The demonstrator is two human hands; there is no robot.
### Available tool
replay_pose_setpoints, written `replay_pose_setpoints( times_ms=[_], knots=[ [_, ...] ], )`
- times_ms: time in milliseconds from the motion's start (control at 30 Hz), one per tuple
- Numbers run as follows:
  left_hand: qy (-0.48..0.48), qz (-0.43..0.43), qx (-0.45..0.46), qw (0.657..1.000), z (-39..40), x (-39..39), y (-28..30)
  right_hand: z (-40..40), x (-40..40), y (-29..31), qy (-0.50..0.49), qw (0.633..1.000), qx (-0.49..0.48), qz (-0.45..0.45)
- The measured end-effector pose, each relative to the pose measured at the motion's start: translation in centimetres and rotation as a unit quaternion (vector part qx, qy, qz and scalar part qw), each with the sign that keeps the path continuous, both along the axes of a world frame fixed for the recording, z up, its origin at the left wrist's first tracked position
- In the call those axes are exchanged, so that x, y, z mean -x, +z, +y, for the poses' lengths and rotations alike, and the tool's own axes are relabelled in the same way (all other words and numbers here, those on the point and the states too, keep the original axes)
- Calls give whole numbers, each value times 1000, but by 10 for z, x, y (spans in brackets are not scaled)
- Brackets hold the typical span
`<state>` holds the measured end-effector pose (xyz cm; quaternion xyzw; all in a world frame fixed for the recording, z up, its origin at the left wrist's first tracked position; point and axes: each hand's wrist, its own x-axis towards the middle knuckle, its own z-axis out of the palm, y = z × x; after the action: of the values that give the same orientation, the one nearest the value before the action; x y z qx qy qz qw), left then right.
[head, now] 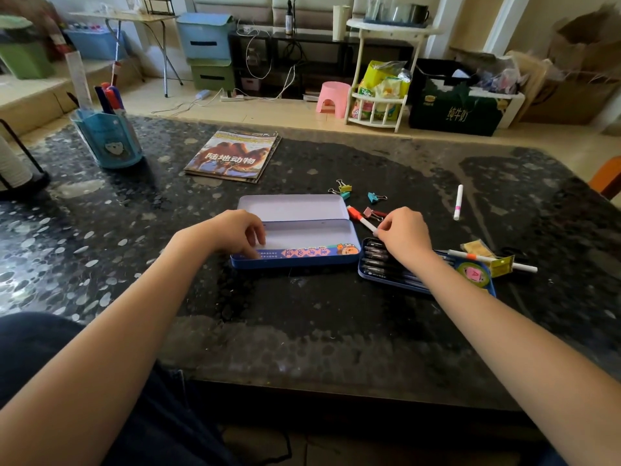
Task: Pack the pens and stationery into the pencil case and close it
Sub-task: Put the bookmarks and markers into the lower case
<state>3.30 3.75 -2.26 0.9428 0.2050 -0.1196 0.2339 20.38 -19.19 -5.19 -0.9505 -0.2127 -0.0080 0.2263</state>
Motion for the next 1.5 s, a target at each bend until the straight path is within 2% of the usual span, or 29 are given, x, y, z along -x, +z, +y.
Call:
replay_pose_setpoints(
  times_ms=[100,200,300,400,500,800,933,1067,1267,1500],
  knots=[
    [1,6,-5,1000,0,0,-1,-1,-4,0,-3,1000,1,-3],
    [-5,13,3,1000,1,-1,0,-5,-1,7,-1,997,-72,-27],
    [-12,12,-1,1000,2,0,1,-1,16,18,95,987,-127,-36],
    [-20,10,-22,1000,4,1,3,13,35,23,205,976,-72,-27],
    [-10,9,-15,1000,5,3,5,31,44,21,247,969,-12,-8],
    [9,-22,-3,1000,7,0,2,67,54,5,262,964,22,38],
    [-1,-51,-53,997,4,-2,0,73,55,5,253,965,-7,66],
    [-23,-62,-55,996,0,-4,-2,77,59,3,255,961,-38,96],
    [-32,-50,-101,993,1,-2,-6,81,66,-2,257,954,-81,129],
    [-39,-3,-151,988,2,-3,2,85,68,0,279,946,-62,152]
  ],
)
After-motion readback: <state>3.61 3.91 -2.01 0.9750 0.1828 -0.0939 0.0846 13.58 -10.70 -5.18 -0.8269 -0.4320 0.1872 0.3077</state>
